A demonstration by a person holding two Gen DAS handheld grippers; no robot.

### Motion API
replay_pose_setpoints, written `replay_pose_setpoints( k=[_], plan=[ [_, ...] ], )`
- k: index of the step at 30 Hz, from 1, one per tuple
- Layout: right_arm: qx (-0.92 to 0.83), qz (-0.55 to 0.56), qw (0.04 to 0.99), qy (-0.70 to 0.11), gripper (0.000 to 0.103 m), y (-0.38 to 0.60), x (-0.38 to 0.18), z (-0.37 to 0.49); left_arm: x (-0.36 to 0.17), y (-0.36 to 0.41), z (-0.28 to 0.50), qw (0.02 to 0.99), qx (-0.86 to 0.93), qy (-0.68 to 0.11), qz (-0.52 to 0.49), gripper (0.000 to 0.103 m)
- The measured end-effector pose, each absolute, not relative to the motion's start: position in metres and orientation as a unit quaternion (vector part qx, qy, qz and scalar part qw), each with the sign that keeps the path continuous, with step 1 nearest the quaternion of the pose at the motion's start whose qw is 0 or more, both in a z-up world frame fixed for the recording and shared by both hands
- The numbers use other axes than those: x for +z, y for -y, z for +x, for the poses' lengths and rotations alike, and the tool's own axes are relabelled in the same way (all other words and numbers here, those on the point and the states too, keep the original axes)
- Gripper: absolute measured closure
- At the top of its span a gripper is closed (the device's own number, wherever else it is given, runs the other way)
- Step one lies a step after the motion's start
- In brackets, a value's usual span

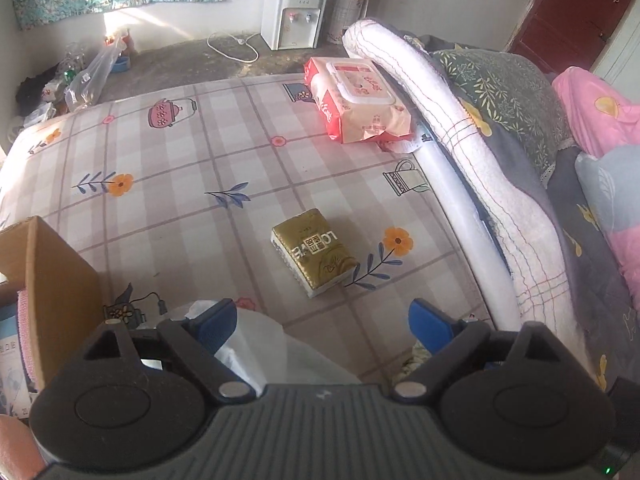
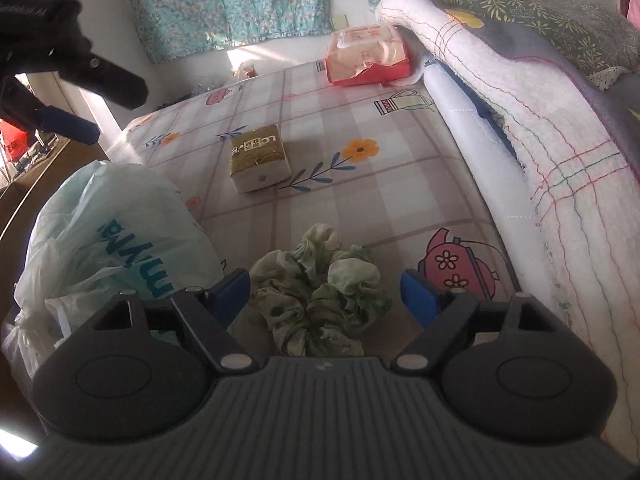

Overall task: Organize soft objects
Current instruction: 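Close the left tool on the gold snack box while the right tool grasps the green scrunchie, then carry the gold box with the left tool and scrunchie with the right tool to the box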

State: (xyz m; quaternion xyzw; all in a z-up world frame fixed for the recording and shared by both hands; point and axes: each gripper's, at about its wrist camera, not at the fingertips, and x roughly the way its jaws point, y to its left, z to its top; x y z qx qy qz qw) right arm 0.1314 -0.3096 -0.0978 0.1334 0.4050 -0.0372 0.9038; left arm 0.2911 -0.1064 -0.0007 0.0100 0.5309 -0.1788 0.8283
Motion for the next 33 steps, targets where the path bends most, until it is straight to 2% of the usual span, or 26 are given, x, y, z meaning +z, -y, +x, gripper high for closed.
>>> replay_pose_setpoints(
  k=[5,7,10,15,18,20,22,28,32,33],
  plan=[
    [-0.037,0.111,0.911,-0.395,0.023,0.307,-0.101,0.129,-0.044,0.133,0.34,0.805,-0.137,-0.577,-0.004,0.009],
    [-0.044,0.1,0.914,-0.391,0.034,0.306,-0.101,0.128,-0.057,0.14,0.354,0.8,-0.118,-0.589,-0.002,0.009],
    [-0.05,0.102,0.916,-0.384,0.044,0.308,-0.101,0.125,-0.069,0.144,0.366,0.793,-0.105,-0.6,-0.009,0.009],
    [-0.054,0.113,0.917,-0.378,0.054,0.311,-0.1,0.12,-0.084,0.155,0.378,0.783,-0.093,-0.616,-0.007,0.01],
    [-0.058,0.118,0.918,-0.374,0.056,0.31,-0.1,0.118,-0.092,0.159,0.382,0.776,-0.084,-0.625,-0.008,0.021],
    [-0.058,0.119,0.918,-0.374,0.059,0.309,-0.1,0.118,-0.096,0.158,0.383,0.773,-0.078,-0.629,-0.013,0.034],
    [-0.057,0.123,0.918,-0.374,0.065,0.309,-0.1,0.118,-0.095,0.159,0.383,0.782,-0.074,-0.619,-0.01,0.04],
    [-0.064,0.148,0.919,-0.361,0.078,0.314,-0.094,0.114,-0.09,0.154,0.378,0.79,-0.073,-0.608,-0.018,0.043],
    [-0.063,0.167,0.922,-0.345,0.082,0.317,-0.082,0.106,-0.066,0.144,0.365,0.8,-0.087,-0.593,-0.034,0.043],
    [-0.064,0.169,0.922,-0.341,0.086,0.317,-0.079,0.103,-0.057,0.141,0.36,0.804,-0.091,-0.586,-0.037,0.043]
  ],
)
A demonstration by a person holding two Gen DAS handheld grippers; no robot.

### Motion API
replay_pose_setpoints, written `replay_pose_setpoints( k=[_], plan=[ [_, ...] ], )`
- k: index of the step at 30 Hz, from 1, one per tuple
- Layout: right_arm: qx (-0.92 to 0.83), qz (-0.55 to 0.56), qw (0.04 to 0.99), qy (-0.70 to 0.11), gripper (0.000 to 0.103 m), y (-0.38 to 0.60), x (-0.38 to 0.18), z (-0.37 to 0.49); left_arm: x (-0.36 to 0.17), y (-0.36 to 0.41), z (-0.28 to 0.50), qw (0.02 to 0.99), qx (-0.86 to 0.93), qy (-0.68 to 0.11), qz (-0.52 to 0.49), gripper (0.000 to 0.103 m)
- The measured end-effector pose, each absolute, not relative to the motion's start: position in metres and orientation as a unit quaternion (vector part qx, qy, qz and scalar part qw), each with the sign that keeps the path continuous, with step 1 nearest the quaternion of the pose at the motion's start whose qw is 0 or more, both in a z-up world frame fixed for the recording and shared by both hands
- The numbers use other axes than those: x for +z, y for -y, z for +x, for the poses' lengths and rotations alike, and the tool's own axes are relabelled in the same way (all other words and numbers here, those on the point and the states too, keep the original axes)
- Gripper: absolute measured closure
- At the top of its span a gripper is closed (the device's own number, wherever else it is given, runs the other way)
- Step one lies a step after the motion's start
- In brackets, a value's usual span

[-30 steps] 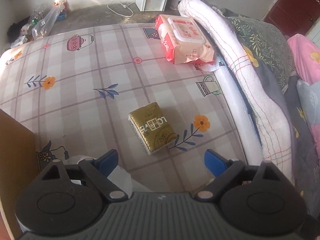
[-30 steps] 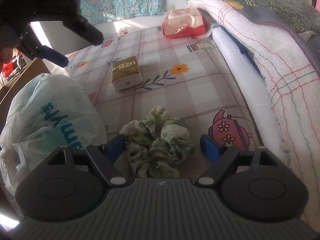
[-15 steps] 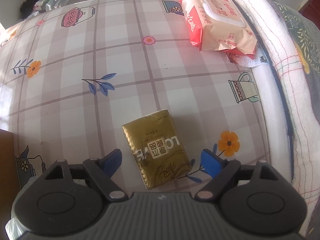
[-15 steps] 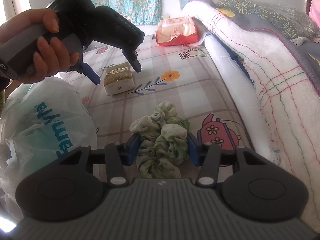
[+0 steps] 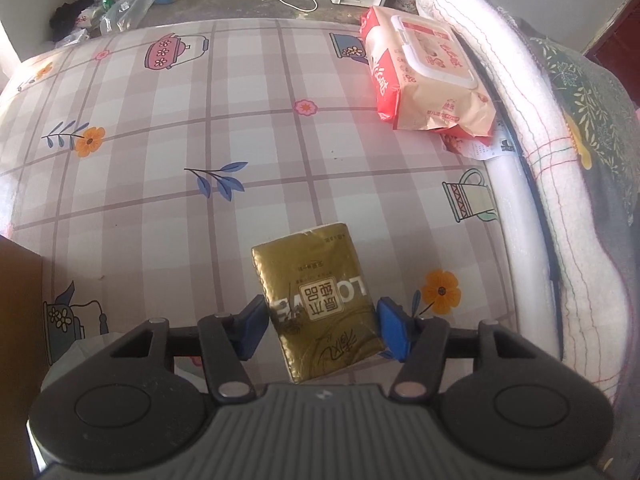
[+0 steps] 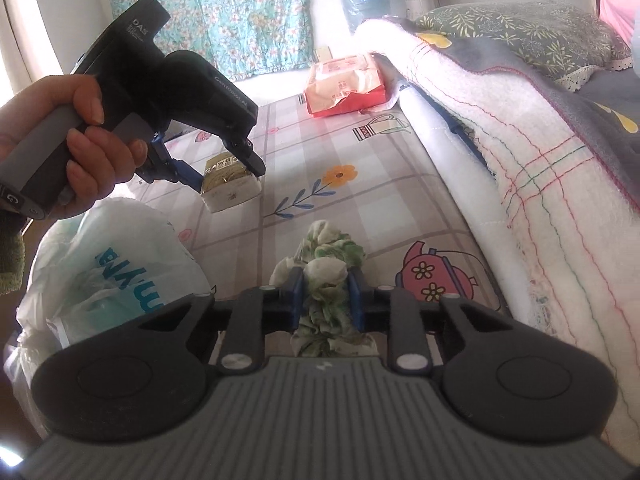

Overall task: Organize soft objects
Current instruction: 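Carry the gold box with the left tool and scrunchie with the right tool to the box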

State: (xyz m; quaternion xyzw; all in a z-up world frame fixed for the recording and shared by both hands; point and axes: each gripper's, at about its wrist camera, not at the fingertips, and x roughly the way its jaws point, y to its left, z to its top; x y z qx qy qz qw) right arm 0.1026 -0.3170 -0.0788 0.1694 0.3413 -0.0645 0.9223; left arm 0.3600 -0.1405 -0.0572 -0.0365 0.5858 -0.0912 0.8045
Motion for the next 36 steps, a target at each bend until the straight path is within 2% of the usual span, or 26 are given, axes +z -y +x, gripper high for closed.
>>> replay_pose_setpoints(
  k=[1,8,12,18,28,36],
  plan=[
    [-0.065,0.173,0.923,-0.338,0.089,0.317,-0.076,0.099,-0.048,0.137,0.355,0.809,-0.096,-0.579,-0.041,0.043],
    [-0.078,0.169,0.927,-0.327,0.09,0.316,-0.066,0.085,0.027,0.095,0.308,0.841,-0.133,-0.519,-0.073,0.043],
    [-0.075,0.189,0.923,-0.325,0.091,0.317,-0.064,0.078,0.067,0.051,0.269,0.859,-0.14,-0.483,-0.095,0.043],
    [-0.055,0.214,0.928,-0.3,0.092,0.318,-0.041,0.066,0.1,-0.034,0.2,0.884,-0.115,-0.436,-0.127,0.042],
    [0.027,0.228,0.938,-0.261,0.092,0.286,0.024,0.054,0.088,-0.166,0.094,0.896,-0.025,-0.401,-0.188,0.042],
    [0.191,0.232,0.915,-0.268,0.092,0.194,0.074,0.076,0.044,-0.208,0.047,0.882,-0.03,-0.434,-0.183,0.042]
  ],
)
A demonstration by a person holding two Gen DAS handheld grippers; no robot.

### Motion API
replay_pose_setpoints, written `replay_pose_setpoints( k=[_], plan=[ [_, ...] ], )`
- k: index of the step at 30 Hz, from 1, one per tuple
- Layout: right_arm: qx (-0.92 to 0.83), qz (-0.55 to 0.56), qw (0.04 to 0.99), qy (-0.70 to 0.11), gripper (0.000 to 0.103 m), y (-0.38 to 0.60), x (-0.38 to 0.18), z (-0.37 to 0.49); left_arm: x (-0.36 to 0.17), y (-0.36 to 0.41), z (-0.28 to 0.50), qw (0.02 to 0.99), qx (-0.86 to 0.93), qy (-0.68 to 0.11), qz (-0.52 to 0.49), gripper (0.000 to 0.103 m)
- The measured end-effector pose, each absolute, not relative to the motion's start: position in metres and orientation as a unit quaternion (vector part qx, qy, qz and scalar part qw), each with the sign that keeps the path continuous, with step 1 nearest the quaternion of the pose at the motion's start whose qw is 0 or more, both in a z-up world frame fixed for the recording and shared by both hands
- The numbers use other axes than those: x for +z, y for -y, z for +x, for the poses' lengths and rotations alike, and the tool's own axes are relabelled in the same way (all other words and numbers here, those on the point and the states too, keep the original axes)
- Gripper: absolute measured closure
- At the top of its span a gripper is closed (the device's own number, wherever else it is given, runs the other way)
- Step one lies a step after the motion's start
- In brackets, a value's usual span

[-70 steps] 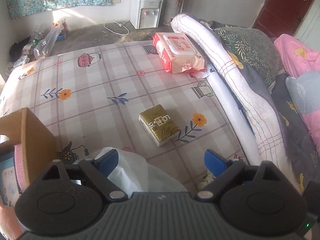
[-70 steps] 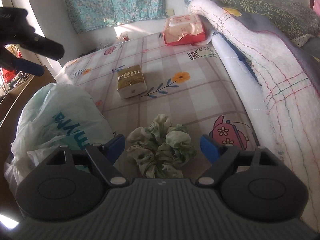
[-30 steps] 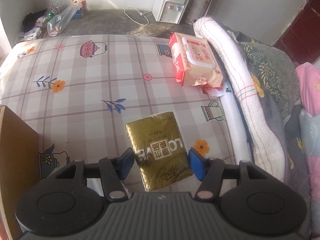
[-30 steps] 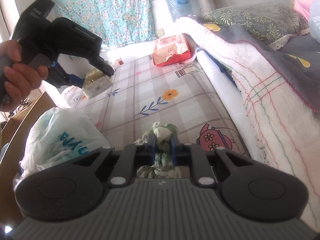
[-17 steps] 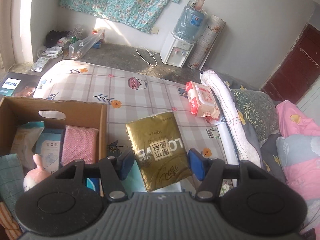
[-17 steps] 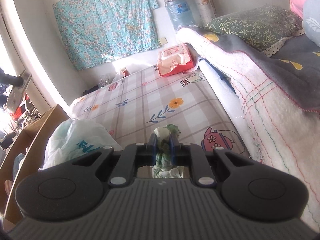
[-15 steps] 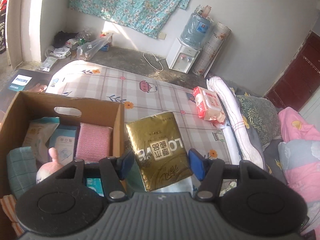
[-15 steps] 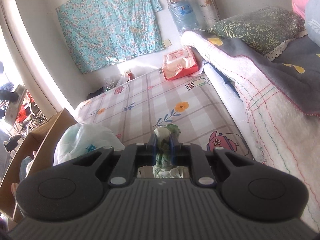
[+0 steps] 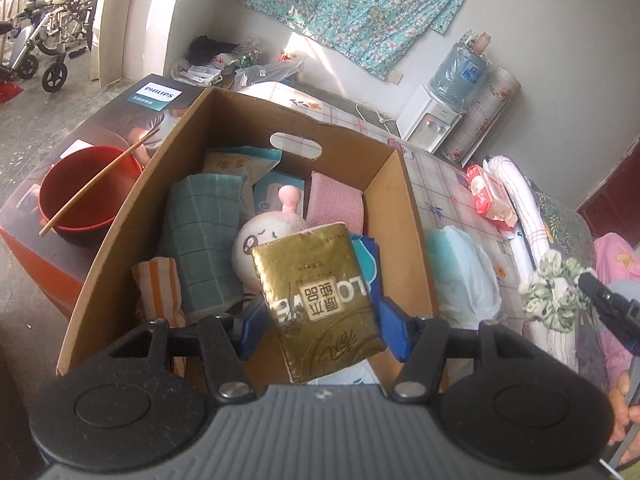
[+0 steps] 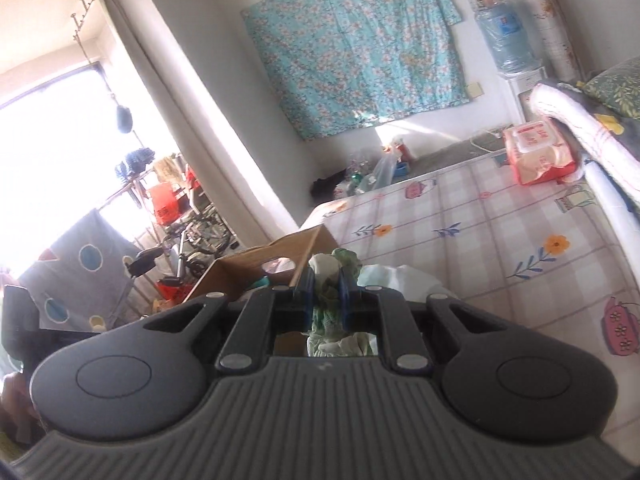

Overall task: Organize soft objects
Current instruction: 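Carry the gold box with the left tool and scrunchie with the right tool to the box, then release the gold box from the left tool while the right tool drops the scrunchie into the box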

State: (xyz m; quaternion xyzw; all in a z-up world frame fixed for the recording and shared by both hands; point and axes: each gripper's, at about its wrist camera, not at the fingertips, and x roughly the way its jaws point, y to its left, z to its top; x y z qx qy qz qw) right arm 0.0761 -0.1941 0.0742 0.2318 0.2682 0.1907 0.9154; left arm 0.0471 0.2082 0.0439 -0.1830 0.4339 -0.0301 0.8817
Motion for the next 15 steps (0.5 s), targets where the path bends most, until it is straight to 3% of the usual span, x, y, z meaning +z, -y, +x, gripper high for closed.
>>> replay_pose_setpoints(
  k=[15],
  plan=[
    [0.324,0.192,0.845,-0.379,0.092,0.022,0.068,0.128,-0.042,-0.236,0.07,0.822,-0.02,-0.555,-0.126,0.041]
  ],
)
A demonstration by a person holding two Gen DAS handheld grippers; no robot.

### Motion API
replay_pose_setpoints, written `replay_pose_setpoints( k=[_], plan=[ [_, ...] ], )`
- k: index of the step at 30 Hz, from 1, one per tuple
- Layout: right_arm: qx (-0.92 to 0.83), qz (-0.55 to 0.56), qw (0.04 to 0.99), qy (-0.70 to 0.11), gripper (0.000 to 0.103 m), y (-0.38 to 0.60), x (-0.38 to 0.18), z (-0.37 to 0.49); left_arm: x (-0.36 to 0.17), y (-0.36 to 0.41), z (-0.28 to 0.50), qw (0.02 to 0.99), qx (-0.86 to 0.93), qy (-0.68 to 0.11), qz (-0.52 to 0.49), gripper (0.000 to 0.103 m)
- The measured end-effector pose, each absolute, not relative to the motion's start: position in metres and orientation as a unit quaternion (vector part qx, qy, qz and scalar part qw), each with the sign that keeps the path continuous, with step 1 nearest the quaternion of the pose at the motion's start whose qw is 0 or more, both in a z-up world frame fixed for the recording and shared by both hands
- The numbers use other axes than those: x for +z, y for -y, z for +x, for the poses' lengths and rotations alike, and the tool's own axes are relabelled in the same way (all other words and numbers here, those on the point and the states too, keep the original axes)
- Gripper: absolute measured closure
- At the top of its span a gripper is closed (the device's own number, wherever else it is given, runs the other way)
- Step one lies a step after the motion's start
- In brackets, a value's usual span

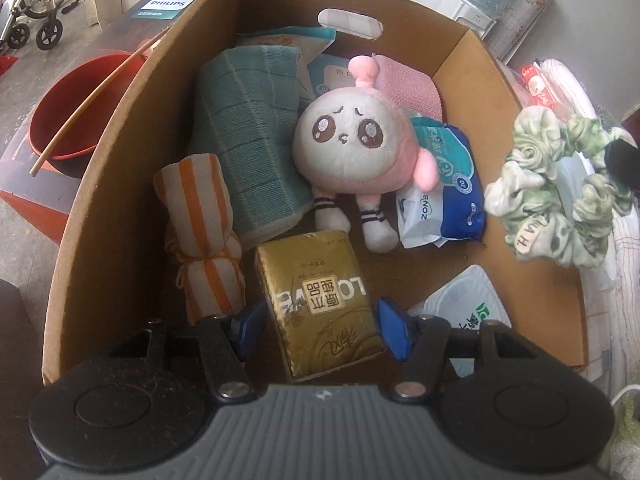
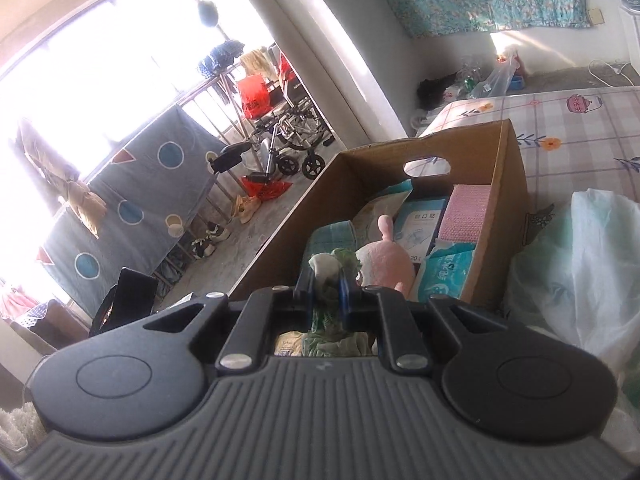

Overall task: Organize soft objects
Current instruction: 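Release the gold box from the left tool while the right tool drops the scrunchie into the box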

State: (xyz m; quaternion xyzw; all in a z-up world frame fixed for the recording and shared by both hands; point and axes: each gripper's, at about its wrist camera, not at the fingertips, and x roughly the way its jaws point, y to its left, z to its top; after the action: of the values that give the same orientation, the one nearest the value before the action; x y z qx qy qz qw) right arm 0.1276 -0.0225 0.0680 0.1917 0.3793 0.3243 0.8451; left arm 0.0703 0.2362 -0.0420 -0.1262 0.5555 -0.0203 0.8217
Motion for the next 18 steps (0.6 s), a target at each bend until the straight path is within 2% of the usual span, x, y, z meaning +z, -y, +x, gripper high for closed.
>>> replay_pose_setpoints(
  k=[4,9,12,16,18],
  plan=[
    [0.329,0.184,0.835,-0.402,0.092,0.011,0.062,0.136,-0.041,-0.24,0.071,0.825,-0.019,-0.55,-0.125,0.032],
    [0.336,0.163,0.824,-0.426,0.092,-0.002,0.053,0.15,-0.029,-0.249,0.067,0.84,-0.006,-0.524,-0.14,0.032],
    [0.347,0.145,0.819,-0.434,0.091,-0.012,0.051,0.157,-0.015,-0.256,0.058,0.859,0.005,-0.49,-0.151,0.028],
    [0.363,0.085,0.808,-0.456,0.087,-0.034,0.037,0.169,-0.003,-0.265,0.045,0.869,0.018,-0.457,-0.186,0.025],
    [0.344,0.039,0.814,-0.467,0.078,-0.043,0.028,0.171,0.002,-0.267,0.042,0.877,0.035,-0.441,-0.186,0.022]
  ],
)
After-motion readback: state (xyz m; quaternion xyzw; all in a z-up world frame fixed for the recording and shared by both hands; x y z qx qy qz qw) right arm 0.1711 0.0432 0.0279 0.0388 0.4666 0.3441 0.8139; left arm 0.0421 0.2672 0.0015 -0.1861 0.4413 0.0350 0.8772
